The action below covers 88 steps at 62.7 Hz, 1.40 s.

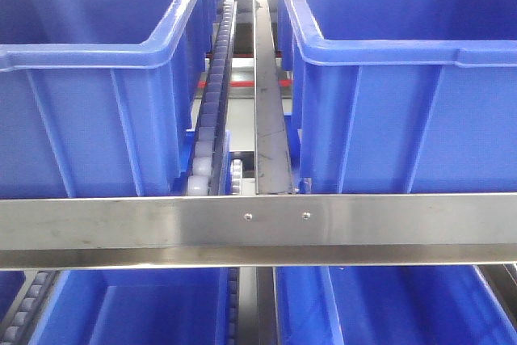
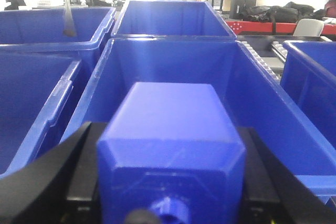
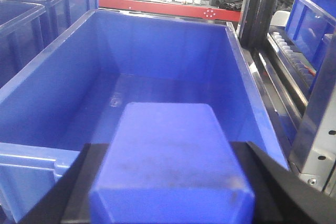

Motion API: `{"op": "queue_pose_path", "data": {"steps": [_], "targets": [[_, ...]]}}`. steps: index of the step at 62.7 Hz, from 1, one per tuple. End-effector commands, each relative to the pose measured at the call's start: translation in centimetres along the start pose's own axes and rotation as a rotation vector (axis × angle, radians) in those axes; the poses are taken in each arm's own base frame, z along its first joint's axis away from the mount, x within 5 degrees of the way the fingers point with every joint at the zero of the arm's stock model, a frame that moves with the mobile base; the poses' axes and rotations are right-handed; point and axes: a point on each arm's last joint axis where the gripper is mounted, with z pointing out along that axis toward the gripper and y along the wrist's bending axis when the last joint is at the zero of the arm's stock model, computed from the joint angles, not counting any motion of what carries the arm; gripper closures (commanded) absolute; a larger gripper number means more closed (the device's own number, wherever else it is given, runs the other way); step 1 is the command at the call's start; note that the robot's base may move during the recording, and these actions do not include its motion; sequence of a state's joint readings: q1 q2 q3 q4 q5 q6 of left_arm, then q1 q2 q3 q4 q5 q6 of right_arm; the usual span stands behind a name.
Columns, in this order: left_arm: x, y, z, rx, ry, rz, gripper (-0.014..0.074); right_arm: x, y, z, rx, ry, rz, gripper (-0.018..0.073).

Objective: Pick and sort blue part to right shelf
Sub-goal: 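Position both held blocks above the blue bins on the shelf, then lower both blocks into the bins and open both grippers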

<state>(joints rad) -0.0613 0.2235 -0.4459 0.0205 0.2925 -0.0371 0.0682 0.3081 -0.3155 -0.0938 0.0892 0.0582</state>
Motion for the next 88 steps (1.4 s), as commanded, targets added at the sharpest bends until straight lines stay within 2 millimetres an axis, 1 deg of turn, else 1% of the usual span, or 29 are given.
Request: {"op": "queue_pose_path", "data": {"steps": [1, 8, 13, 21, 25, 31, 39, 49, 56, 61, 67, 70, 75, 78, 85, 88], "targets": [[-1.8, -0.1, 0.1, 0.006, -0.095, 0.011, 0.0262, -2.4, 0.0, -0.1, -0.005, -0.135, -0.017, 0.0104], [-2.5, -0.1, 1.2, 0.005, -0.067, 0.042, 0.0262, -3.4, 0.1, 0.6, -0.019, -0.129, -0.015, 0.0104], [-2.6, -0.2, 3.0, 0.011, -0.002, 0.042, 0.0262, -3.9, 0.3, 1.9, -0.044, -0.093, -0.015, 0.0104], [-2.7, -0.7, 6.3, 0.052, 0.067, 0.043, 0.0262, -4.5, 1.3, 5.1, -0.111, -0.025, -0.016, 0.0104], [-2.8, -1.2, 7.9, 0.08, 0.068, 0.044, 0.0261, -4.7, 1.8, 6.9, -0.135, -0.012, -0.016, 0.0104], [-2.8, -1.9, 10.1, 0.118, 0.066, 0.047, 0.0261, -4.8, 2.2, 9.2, -0.142, -0.002, -0.016, 0.0104], [-2.8, -2.9, 13.4, 0.152, 0.079, 0.048, 0.0261, -4.8, 2.7, 12.8, -0.149, 0.007, -0.016, 0.0104], [-2.5, -3.6, 17.3, 0.153, 0.125, 0.046, 0.026, -4.3, 3.2, 16.7, -0.155, 0.034, -0.016, 0.0104], [-2.1, -4.0, 20.0, 0.153, 0.158, 0.048, 0.0258, -3.8, 3.1, 19.1, -0.141, 0.006, -0.003, 0.0104], [-1.6, -4.2, 21.4, 0.153, 0.185, 0.05, 0.0235, -3.4, 2.6, 20.3, -0.111, 0.004, 0.031, 0.0104], [-1.3, -4.3, 22.4, 0.15, 0.2, 0.037, 0.0143, -3.0, 1.8, 21.4, -0.061, 0.021, 0.089, 0.0102], [-1.1, -4.4, 22.9, 0.146, 0.209, 0.019, 0.0088, -2.9, 1.4, 21.6, -0.045, 0.028, 0.098, 0.0102], [-0.9, -4.4, 23.4, 0.144, 0.22, 0.01, 0.003, -2.7, 0.9, 21.8, -0.028, 0.052, 0.098, 0.0095], [-0.8, -4.4, 23.5, 0.144, 0.223, 0.01, 0.0017, -2.5, 0.8, 21.9, -0.023, 0.076, 0.097, 0.0065], [-0.8, -4.4, 23.6, 0.144, 0.221, 0.01, 0.0017, -2.1, 0.7, 21.8, -0.021, 0.128, 0.097, -0.0041], [-0.8, -4.4, 23.6, 0.144, 0.217, 0.01, 0.0018, -2.0, 0.7, 21.8, -0.021, 0.14, 0.097, -0.0069]]}}
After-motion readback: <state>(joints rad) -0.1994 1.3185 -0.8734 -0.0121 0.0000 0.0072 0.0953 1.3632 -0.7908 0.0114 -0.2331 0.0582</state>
